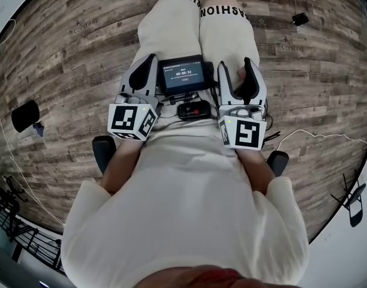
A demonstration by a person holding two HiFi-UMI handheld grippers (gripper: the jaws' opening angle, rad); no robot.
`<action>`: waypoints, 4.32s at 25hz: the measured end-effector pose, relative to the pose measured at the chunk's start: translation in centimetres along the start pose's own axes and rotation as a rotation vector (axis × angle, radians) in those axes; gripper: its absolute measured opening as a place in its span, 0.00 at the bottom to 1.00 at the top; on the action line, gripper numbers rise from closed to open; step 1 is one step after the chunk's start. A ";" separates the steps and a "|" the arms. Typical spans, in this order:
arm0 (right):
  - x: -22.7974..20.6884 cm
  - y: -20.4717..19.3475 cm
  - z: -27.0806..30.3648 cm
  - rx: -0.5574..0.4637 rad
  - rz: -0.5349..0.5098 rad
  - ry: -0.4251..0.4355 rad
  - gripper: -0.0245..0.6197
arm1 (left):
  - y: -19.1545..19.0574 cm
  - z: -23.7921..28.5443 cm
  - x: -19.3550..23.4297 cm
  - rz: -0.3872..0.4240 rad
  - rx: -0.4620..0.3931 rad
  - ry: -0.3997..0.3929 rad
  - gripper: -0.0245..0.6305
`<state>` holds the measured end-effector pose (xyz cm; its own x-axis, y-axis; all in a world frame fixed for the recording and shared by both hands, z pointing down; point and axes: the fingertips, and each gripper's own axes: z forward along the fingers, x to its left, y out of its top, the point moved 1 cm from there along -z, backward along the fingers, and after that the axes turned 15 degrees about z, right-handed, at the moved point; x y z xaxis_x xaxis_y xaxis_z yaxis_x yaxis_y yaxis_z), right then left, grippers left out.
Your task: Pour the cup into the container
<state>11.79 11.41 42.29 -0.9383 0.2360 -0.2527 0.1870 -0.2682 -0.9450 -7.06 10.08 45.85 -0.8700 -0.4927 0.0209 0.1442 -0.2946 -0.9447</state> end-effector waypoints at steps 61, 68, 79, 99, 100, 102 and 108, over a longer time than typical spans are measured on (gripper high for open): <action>-0.1 -0.4 0.3 0.010 0.007 -0.008 0.40 | -0.5 0.0 0.5 -0.039 0.006 0.011 0.05; -0.2 -0.6 0.3 0.017 -0.004 -0.004 0.40 | -0.5 -0.1 0.5 -0.039 0.007 0.010 0.05; -0.2 -0.5 0.3 0.013 -0.001 -0.006 0.40 | -0.5 -0.1 0.5 -0.040 0.007 0.011 0.05; -0.2 -0.6 0.3 0.018 -0.006 -0.008 0.40 | -0.5 -0.1 0.5 -0.044 0.007 0.012 0.05; -0.2 -0.7 0.3 0.018 -0.006 -0.008 0.40 | -0.5 -0.1 0.5 -0.044 0.007 0.012 0.05; -0.2 -0.7 0.3 0.019 -0.006 -0.008 0.40 | -0.5 -0.1 0.5 -0.045 0.007 0.012 0.05; -0.2 -0.7 0.3 0.020 -0.006 -0.008 0.40 | -0.5 -0.1 0.5 -0.043 0.007 0.011 0.05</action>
<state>11.82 11.29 43.03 -0.9417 0.2301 -0.2456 0.1760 -0.2853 -0.9421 -7.61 10.04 46.32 -0.8807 -0.4702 0.0578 0.1096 -0.3210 -0.9407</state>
